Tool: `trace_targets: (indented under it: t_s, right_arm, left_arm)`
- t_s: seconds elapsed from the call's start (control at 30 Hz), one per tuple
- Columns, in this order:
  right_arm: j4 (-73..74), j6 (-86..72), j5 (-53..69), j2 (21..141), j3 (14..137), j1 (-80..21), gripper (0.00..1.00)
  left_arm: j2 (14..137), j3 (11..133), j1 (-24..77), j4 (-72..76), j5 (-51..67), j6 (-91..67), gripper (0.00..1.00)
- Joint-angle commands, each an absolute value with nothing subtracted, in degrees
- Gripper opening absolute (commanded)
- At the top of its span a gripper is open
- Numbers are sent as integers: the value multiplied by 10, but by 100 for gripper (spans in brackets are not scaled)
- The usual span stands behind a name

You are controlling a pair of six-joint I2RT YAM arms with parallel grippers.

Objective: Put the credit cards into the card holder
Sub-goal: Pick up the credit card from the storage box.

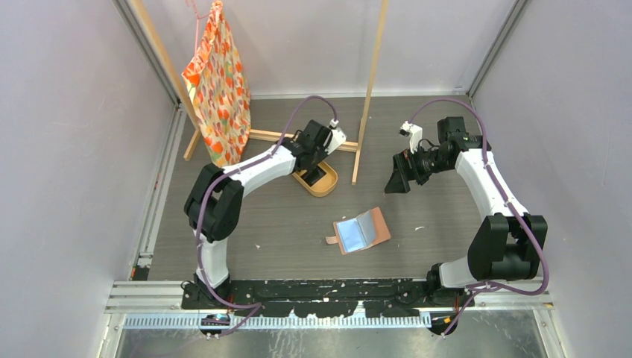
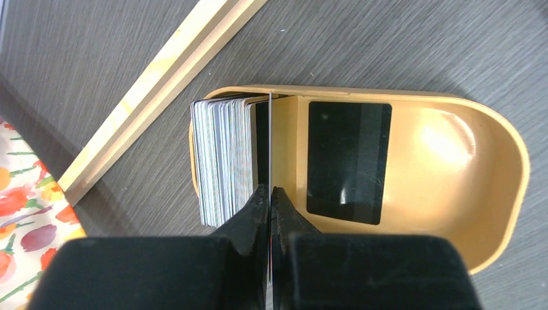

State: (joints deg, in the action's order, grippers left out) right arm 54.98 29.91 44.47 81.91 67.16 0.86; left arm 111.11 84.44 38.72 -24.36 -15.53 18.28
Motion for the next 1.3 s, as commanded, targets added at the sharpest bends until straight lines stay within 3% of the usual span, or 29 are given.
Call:
trace_targets:
  t_s: [0.0,0.43,0.57,0.7,1.0,1.27]
  right_arm:
    - [555,311,461,815,681,10,100]
    - [540,286,523,795,668,5,100]
    - [514,248,566,773,656,3,100]
    - [475,205,619,755,636,0,100]
    - [385,88,709,761,605,-45,100]
    - [231,-82,707,776,574,-76,100]
  left_arm:
    - [1059,839,386,-240,-118,166,0]
    - [892,774,396,-191,30,35,0]
    - [832,673,396,-49,188,-104,0]
    - [791,555,396,177,253,-279,0]
    - [845,401,429,621,192,-531,0]
    - [916,402,452,736,140,-606,0]
